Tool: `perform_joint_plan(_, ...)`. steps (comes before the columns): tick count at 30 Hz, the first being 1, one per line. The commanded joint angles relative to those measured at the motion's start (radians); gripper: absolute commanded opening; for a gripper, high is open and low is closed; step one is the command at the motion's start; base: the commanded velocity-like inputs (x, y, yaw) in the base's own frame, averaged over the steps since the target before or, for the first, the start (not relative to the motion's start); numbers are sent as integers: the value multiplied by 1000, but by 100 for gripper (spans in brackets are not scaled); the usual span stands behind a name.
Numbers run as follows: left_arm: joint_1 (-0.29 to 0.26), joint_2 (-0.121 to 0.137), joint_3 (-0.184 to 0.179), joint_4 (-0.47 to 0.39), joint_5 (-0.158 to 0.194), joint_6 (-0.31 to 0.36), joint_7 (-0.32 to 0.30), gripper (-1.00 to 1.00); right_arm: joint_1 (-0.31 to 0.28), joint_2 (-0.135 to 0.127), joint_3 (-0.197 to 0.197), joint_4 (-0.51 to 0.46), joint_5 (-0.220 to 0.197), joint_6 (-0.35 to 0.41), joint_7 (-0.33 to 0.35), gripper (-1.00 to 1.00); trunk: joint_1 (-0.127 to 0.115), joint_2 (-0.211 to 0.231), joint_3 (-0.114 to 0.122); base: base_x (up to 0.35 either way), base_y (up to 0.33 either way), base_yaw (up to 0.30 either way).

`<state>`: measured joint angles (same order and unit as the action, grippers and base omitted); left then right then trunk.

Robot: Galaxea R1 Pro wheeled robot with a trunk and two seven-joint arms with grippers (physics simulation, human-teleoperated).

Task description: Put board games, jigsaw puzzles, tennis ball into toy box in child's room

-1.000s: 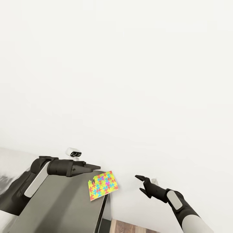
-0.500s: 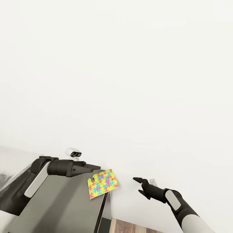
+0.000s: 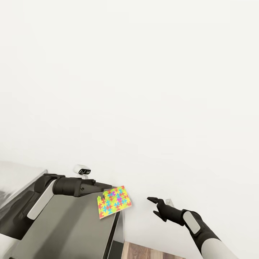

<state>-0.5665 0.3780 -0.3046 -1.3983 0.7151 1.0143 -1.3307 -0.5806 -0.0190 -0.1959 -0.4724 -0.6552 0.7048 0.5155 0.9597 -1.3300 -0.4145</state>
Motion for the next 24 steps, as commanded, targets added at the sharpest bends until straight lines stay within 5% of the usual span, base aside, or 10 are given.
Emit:
perform_joint_plan(1, -1, 1, -2, 0, 4, 9, -1, 100, -1, 2, -5, 0, 0, 7, 1, 100, 4, -8, -4, 0, 0, 0)
perform_joint_plan(14, -1, 5, 1, 1, 6, 11, -1, 100, -1, 9, 29, -2, 0, 3, 0, 100, 35, -64, -29, 0, 0, 0)
perform_joint_plan(24, -1, 10, 1, 1, 12, 7, -3, 100, -1, 11, 30, -2, 0, 1, 0, 100, 35, -64, -29, 0, 0, 0)
